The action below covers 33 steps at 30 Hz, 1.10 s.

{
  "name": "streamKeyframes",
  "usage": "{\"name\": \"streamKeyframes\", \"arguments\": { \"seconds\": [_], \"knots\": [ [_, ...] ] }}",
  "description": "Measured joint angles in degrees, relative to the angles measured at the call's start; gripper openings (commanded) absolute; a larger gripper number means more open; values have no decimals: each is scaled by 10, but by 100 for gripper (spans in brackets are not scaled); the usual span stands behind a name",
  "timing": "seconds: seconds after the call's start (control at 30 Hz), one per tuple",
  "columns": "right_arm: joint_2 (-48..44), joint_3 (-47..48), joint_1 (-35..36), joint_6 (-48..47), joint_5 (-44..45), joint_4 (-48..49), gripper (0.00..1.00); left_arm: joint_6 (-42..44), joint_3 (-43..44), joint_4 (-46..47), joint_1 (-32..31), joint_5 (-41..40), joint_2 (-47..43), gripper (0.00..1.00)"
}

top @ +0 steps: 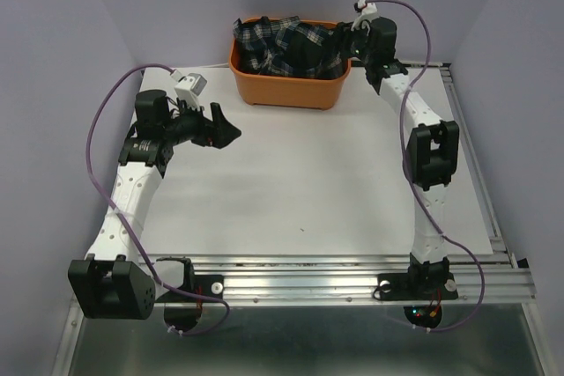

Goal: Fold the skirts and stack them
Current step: Grab the skirt from the pile

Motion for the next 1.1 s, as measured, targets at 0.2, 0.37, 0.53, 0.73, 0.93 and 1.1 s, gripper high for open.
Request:
{"name": "streamKeyframes", "arguments": {
  "seconds": [0.2, 0.37, 0.53, 0.73, 0.93, 1.1],
  "knots": [
    [-3, 14, 7, 48, 92, -12, 69, -8, 0, 5, 0, -2, -1, 98],
    [17, 40, 14, 68, 151, -23, 67, -9, 0, 6, 1, -6, -1, 98],
    [39, 44, 20, 70, 186, -30, 67, -10, -9, 9, 4, -12, -9, 98],
    [64, 43, 26, 68, 206, -42, 63, -13, -12, 10, 5, -14, -12, 98],
    [65, 42, 29, 66, 205, -54, 38, -17, -12, 12, 8, -14, -12, 98],
    [65, 42, 33, 63, 199, -72, 5, -19, -12, 12, 9, -14, -12, 98]
  ]
}}
